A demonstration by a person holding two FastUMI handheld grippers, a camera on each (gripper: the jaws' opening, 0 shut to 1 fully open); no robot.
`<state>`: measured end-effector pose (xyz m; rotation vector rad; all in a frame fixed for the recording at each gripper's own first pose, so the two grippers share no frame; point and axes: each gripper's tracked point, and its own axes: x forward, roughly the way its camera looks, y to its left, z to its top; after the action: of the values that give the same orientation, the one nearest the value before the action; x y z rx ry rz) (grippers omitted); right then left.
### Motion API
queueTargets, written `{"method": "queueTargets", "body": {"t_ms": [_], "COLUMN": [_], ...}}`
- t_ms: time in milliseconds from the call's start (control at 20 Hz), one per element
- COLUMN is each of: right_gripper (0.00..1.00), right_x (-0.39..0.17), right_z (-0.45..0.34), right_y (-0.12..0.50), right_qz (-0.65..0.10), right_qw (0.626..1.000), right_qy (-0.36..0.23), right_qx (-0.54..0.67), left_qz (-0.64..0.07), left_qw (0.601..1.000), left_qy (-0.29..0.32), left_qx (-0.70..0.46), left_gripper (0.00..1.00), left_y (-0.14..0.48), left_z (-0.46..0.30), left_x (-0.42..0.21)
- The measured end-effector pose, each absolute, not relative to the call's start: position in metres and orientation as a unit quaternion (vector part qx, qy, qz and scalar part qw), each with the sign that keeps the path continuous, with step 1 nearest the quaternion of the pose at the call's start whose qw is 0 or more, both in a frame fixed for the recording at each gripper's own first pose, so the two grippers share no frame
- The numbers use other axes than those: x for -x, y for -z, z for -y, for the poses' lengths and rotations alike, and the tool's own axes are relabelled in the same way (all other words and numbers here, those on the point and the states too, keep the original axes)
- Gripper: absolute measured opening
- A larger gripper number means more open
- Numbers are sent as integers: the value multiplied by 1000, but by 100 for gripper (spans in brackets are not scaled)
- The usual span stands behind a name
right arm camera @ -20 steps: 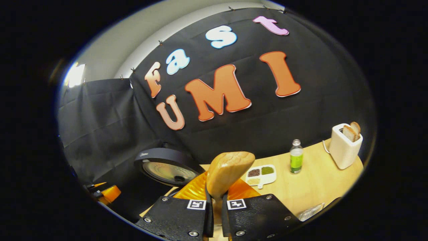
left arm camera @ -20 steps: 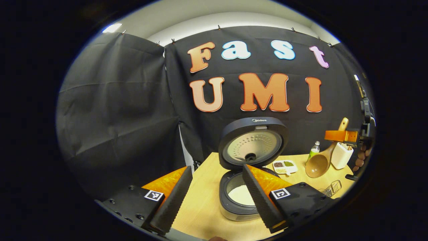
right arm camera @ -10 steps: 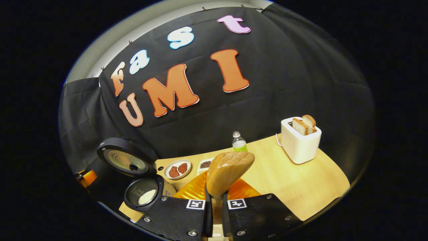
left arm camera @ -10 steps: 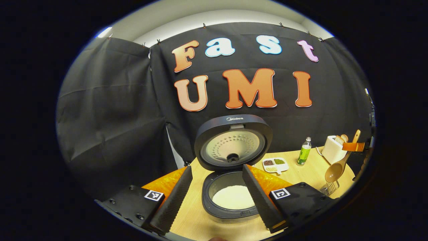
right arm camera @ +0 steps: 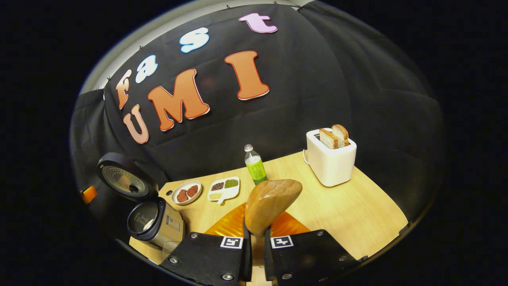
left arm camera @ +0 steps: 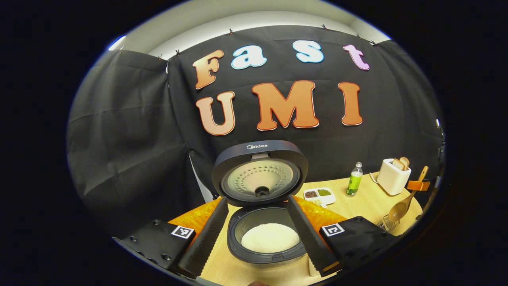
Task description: Close the left gripper, press the button to open the rice cooker; take a wooden spoon from the chopstick holder with the right hand, scoop a spoonful of rice and pour it into the rice cooker, then put the wooden spoon back into the chopstick holder.
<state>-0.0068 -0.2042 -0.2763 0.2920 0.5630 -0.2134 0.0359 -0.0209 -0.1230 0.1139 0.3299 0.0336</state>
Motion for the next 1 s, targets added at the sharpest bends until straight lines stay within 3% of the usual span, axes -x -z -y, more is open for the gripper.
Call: {"method": "queueTargets", "body": {"t_ms": [250,300,350,550,750,1000], "right_gripper": [13,10,15,22,31,56], "right_x": [15,17,19,29,42,45], "right_z": [204,205,205,201,226,245], "right_y": [313,322,328,350,330,298], "right_qz": [-306,-314,-323,-364,-351,-324], "right_qw": [933,930,925,906,910,919], "right_qy": [115,119,124,128,142,162], "right_qx": [-149,-151,-154,-172,-169,-155], "left_qz": [-166,-166,-166,-164,-156,-141], "left_qw": [984,984,983,984,985,989], "left_qy": [-19,-20,-20,-18,-15,-9], "left_qx": [-65,-67,-69,-72,-72,-51], "left_gripper": [94,94,94,94,97,100], "left_y": [120,119,119,116,108,85], "left_z": [22,22,21,23,21,17], "left_x": [-36,-37,-38,-43,-55,-79]}}
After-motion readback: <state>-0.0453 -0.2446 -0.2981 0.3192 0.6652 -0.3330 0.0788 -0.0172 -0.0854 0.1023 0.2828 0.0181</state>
